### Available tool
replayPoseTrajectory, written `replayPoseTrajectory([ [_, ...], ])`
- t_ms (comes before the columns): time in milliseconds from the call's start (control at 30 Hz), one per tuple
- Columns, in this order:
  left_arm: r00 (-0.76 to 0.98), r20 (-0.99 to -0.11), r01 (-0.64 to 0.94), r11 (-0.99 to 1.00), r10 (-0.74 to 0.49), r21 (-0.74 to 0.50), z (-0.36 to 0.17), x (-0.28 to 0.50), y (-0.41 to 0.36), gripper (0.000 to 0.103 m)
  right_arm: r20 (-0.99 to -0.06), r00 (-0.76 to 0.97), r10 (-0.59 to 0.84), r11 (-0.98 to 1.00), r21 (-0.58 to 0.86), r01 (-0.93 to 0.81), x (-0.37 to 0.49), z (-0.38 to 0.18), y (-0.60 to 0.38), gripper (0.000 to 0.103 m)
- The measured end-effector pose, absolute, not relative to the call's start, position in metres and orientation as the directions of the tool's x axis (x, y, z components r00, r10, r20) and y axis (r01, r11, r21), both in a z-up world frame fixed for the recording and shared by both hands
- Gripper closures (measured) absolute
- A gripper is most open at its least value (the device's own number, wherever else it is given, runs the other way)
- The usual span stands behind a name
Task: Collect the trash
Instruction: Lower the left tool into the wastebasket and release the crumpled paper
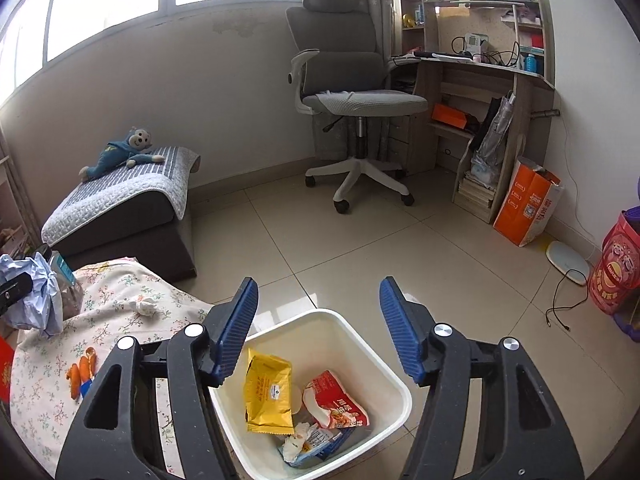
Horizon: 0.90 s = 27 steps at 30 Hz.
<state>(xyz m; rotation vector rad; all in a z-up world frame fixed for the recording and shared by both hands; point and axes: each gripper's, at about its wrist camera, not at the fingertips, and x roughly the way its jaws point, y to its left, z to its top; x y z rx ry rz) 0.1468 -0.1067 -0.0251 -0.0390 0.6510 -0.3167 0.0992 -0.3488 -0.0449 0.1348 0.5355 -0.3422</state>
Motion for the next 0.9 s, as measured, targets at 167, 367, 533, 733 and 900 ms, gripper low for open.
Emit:
replayPoseTrajectory([
  [167,0.728,-0.578,0.355,0.924,-0.370,-0.143,-0.015,0.144,-0.157,0.084,-0.459,0.795,-0.398,0.891,0.016,0.455,0.082,-0.037,-0.372,0.010],
  [367,0.690,-0.581,0.418,0.893,-0.431,-0.167,-0.012,0.141,-0.208,0.084,-0.433,0.758,-0.488,0.846,-0.023,0.532,0.070,-0.035,-0.396,0.007],
  [533,0.662,-0.591,0.453,0.874,-0.461,-0.174,-0.013,0.140,-0.247,0.084,-0.423,0.733,-0.534,0.813,-0.018,0.582,0.058,-0.035,-0.418,0.007],
  [733,0.632,-0.607,0.481,0.858,-0.481,-0.179,-0.016,0.142,-0.282,0.081,-0.431,0.699,-0.571,0.774,0.000,0.633,0.048,-0.036,-0.440,0.007],
  [900,0.629,-0.621,0.477,0.863,-0.468,-0.168,-0.018,0.144,-0.296,0.070,-0.416,0.684,-0.599,0.746,0.020,0.666,0.040,-0.033,-0.447,0.007],
])
